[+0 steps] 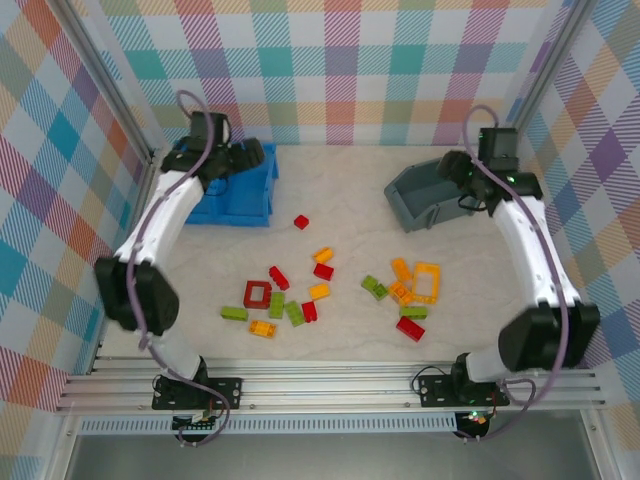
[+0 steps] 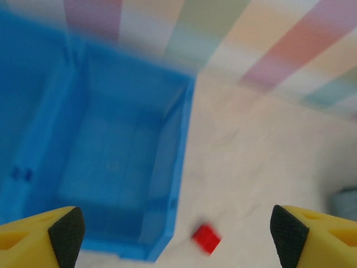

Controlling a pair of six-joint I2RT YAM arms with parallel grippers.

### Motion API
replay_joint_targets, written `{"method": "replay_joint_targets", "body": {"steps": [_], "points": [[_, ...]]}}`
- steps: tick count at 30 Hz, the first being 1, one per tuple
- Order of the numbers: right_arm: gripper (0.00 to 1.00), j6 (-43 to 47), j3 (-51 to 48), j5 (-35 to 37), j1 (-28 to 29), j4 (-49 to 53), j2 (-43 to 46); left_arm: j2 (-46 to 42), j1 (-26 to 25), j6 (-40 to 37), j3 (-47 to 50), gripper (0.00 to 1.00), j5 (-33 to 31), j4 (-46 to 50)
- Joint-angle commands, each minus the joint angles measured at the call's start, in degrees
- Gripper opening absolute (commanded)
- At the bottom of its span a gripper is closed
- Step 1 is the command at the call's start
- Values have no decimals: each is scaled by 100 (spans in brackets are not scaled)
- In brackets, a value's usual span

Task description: Sort the legos into containers by color

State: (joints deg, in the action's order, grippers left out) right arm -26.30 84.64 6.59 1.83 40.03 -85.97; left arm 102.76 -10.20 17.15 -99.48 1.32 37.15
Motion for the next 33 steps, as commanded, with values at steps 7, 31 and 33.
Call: {"method": "replay_joint_targets", "body": {"steps": [7,31,33], "points": [[69,-641,841,-499,-543,1175,-1552,1488,-114,-358,-1343,84,490,1395],[21,-251,1634,-342,-398,1252,-2925,3368,-244,-993,-2958,14,402,1638],[14,-189,1652,-266,-324,1255,-2895,3547,-284,-979,-3299,3,449,1668]]}}
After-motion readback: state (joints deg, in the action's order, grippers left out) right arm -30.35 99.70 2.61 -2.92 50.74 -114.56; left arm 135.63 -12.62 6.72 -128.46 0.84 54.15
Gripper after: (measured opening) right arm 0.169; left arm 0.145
